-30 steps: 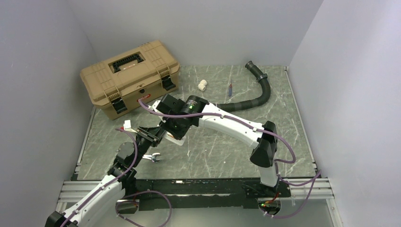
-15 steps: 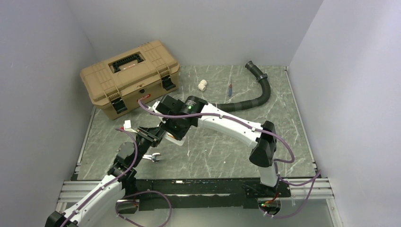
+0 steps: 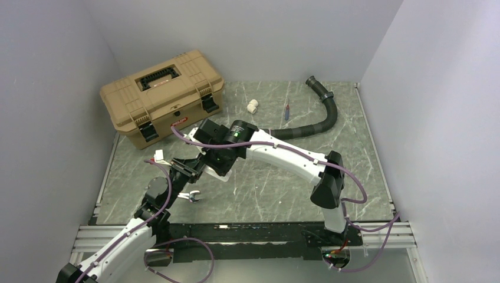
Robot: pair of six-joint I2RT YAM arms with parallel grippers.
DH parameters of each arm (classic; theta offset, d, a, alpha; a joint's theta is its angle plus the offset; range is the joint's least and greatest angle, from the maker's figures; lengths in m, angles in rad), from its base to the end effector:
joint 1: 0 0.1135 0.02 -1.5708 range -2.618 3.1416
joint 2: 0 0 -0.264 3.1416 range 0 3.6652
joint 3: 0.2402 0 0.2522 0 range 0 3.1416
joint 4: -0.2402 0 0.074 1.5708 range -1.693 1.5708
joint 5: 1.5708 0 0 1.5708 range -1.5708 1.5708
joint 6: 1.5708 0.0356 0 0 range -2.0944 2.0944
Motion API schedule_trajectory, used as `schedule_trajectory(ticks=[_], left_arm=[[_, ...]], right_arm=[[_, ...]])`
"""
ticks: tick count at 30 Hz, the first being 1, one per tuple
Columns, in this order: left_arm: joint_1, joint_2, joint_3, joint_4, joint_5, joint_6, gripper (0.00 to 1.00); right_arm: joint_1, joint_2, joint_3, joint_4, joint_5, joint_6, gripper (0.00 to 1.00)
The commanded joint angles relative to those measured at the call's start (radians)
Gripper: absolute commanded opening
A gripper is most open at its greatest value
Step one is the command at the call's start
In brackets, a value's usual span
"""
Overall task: Load the batteries into the remote control
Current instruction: Load the battery cover into the remote control.
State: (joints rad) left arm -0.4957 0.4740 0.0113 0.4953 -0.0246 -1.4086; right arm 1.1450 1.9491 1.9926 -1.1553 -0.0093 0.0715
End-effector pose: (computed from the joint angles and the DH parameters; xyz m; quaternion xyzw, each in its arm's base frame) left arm 0.1241 -0.0661 0.1819 -0.3144 0.6203 -0.5804 0.4236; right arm 0.1683 0.3719 0.3312 -0.4988 0.8363 0.1337 0.1841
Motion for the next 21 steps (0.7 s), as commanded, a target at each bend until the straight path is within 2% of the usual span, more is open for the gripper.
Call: schedule_trajectory(ticks=[1, 21], left_arm=[[0.004, -0.016, 0.001, 0.066, -0.01, -0.02, 0.0], [0.003, -0.01, -0.007, 0.107, 0.033, -0.035, 0.0]], right_arm=[[0.012, 0.014, 0.053, 0.001, -0.023, -0.005, 0.0], [0.013, 0.015, 0.066, 0.028, 0.008, -0.045, 0.0]])
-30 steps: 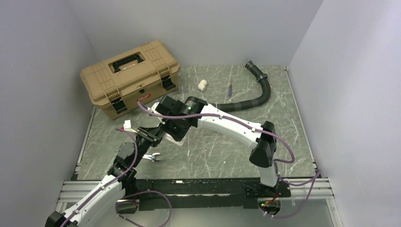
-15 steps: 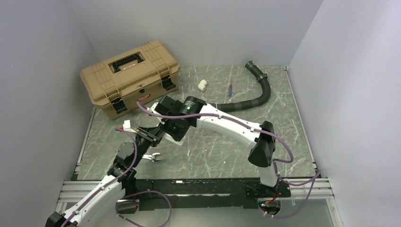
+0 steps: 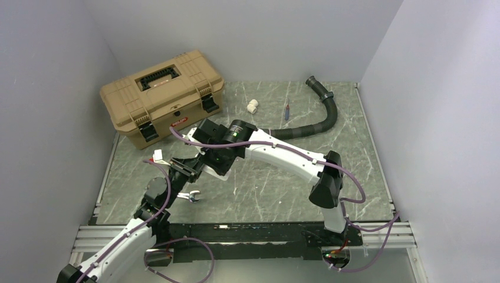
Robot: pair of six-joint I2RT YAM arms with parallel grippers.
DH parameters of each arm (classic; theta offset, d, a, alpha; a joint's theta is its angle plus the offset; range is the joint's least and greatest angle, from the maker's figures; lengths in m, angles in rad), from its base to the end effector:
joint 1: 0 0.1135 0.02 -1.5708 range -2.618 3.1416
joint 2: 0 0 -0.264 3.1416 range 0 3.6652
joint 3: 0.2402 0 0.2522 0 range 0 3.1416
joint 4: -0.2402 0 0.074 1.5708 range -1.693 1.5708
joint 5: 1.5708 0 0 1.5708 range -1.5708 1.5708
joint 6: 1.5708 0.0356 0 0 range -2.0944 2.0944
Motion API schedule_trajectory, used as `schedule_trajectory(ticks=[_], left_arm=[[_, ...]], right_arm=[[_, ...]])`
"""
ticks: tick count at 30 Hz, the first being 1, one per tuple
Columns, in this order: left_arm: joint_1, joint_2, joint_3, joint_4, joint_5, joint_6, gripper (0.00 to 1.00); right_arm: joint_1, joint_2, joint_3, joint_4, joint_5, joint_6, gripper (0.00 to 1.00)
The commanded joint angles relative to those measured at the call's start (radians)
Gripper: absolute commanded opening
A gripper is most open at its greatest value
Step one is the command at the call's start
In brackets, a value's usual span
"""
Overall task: Load the batteries into the remote control
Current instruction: Load the battery cover into the remote control.
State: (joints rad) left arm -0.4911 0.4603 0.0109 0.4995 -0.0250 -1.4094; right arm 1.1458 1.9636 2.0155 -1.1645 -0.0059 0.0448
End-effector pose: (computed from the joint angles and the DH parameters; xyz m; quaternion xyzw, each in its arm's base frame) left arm 0.1235 -0.0651 0.1839 -0.3135 0.6137 -0.5844 0.4283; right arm 0.1693 0.3746 0.3317 -0.5100 0.8296 0.1297 0.1864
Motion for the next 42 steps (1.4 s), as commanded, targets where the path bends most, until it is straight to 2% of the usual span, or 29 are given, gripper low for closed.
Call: schedule_trajectory(ticks=[1, 14, 37, 42], left_arm=[[0.0, 0.006, -0.008, 0.107, 0.034, -0.035, 0.0], [-0.001, 0.014, -0.009, 0.126, 0.057, -0.026, 0.0], [-0.001, 0.039, -0.008, 0.181, 0.098, -0.015, 0.0], [-0.001, 0.032, -0.008, 0.175, 0.097, -0.014, 0.0]], right_arm=[[0.014, -0.002, 0.041, 0.042, 0.005, -0.021, 0.0], [0.039, -0.009, 0.036, 0.042, 0.07, -0.037, 0.0], [0.041, -0.029, 0.018, 0.099, 0.019, -0.048, 0.0], [0.041, -0.028, 0.014, 0.102, 0.014, -0.022, 0.06]])
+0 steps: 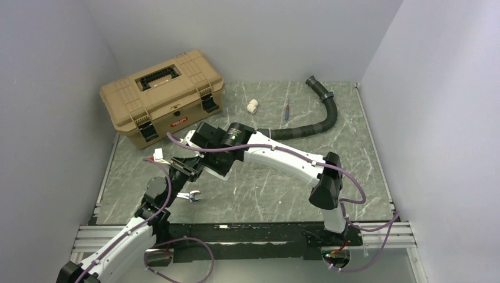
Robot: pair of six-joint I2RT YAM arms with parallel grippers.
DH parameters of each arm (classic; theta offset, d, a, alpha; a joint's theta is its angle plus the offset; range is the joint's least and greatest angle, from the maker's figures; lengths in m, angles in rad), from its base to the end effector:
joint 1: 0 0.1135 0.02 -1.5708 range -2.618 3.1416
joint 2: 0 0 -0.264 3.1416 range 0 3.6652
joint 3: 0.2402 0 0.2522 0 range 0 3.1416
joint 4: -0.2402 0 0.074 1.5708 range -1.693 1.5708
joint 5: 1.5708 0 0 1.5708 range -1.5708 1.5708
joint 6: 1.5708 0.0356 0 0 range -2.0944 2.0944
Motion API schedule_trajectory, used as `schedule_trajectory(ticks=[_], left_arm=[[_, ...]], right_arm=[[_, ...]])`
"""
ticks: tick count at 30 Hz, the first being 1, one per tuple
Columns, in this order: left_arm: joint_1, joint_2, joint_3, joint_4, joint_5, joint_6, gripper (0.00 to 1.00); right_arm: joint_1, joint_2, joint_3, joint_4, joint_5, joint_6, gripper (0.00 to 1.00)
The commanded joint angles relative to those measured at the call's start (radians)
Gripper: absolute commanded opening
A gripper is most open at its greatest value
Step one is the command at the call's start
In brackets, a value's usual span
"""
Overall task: Load the batteries into the remote control
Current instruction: Load the battery cover into the remote control.
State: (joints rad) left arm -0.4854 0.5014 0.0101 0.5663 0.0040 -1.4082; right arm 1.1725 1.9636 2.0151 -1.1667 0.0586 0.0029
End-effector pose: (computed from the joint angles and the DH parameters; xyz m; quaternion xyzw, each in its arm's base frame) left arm 0.1256 -0.0664 0.1859 -0.3015 0.6096 -0.5958 0.4272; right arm 0.1613 0.3778 0.3316 -0.5320 0.8156 0.1014 0.2037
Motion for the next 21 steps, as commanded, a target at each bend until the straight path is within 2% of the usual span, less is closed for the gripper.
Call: schedule_trajectory(ticks=[1, 10, 21], left_arm=[[-0.007, -0.012, -0.006, 0.104, 0.067, -0.015, 0.0], [-0.006, -0.02, -0.007, 0.09, 0.06, -0.016, 0.0], [-0.006, -0.016, -0.008, 0.094, 0.062, -0.02, 0.0]], right_arm=[[0.014, -0.029, 0.014, 0.106, -0.051, 0.02, 0.07], [0.014, -0.028, 0.018, 0.107, -0.052, 0.023, 0.23], [0.013, -0.029, 0.016, 0.109, -0.052, 0.03, 0.36]])
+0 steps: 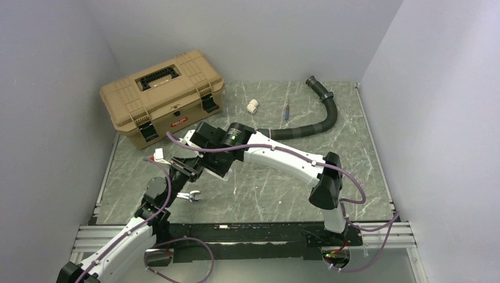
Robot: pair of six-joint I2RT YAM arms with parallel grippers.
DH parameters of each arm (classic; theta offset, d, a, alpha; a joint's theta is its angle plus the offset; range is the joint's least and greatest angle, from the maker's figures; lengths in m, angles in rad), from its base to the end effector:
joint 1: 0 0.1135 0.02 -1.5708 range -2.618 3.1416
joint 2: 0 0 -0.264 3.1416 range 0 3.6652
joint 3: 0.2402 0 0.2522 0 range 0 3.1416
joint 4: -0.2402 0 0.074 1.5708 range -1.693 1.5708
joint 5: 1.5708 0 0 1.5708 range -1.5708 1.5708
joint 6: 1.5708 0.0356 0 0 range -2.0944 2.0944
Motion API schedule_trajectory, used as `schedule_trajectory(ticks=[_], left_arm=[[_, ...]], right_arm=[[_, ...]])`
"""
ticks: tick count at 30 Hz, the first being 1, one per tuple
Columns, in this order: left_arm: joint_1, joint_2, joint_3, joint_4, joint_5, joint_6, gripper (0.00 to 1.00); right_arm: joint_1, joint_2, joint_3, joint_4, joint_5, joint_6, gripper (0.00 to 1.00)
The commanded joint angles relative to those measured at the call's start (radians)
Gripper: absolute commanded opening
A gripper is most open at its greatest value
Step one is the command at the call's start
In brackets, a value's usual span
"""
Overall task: Load the batteries into the remote control
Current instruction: Load the battery cover into the remote control.
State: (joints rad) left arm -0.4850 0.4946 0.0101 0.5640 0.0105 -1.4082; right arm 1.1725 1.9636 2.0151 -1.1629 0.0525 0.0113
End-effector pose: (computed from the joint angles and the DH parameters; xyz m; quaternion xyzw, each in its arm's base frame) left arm 0.1251 -0.0663 0.1865 -0.2987 0.6092 -0.5982 0.4265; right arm 0.1612 0.3783 0.3317 -0.5289 0.8172 0.1058 0.2031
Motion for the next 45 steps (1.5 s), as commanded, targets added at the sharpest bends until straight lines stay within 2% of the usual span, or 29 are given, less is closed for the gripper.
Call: schedule_trajectory(ticks=[1, 9, 19, 29, 34, 41, 45], left_arm=[[-0.007, -0.01, -0.008, 0.094, 0.054, -0.02, 0.0], [-0.007, -0.009, -0.008, 0.092, 0.052, -0.02, 0.0], [-0.007, -0.003, -0.008, 0.083, 0.058, -0.021, 0.0], [-0.006, -0.026, -0.002, 0.054, 0.057, -0.022, 0.0], [-0.007, -0.04, -0.007, 0.062, 0.072, -0.035, 0.0], [-0.006, -0.072, -0.042, 0.085, 0.077, -0.049, 0.0], [-0.003, -0.087, -0.029, 0.061, 0.075, -0.045, 0.0]], right_arm=[[0.013, -0.029, 0.016, 0.106, -0.046, 0.022, 0.38], [0.013, -0.034, 0.01, 0.105, -0.036, 0.02, 0.43], [0.013, -0.074, -0.014, 0.144, 0.01, 0.034, 0.65], [0.001, -0.163, -0.079, 0.24, 0.104, 0.074, 0.73], [-0.099, -0.346, -0.29, 0.409, 0.042, 0.188, 0.81], [-0.297, -0.696, -0.745, 0.786, -0.225, 0.474, 0.94], [-0.343, -0.787, -0.955, 1.019, -0.362, 0.648, 0.97]])
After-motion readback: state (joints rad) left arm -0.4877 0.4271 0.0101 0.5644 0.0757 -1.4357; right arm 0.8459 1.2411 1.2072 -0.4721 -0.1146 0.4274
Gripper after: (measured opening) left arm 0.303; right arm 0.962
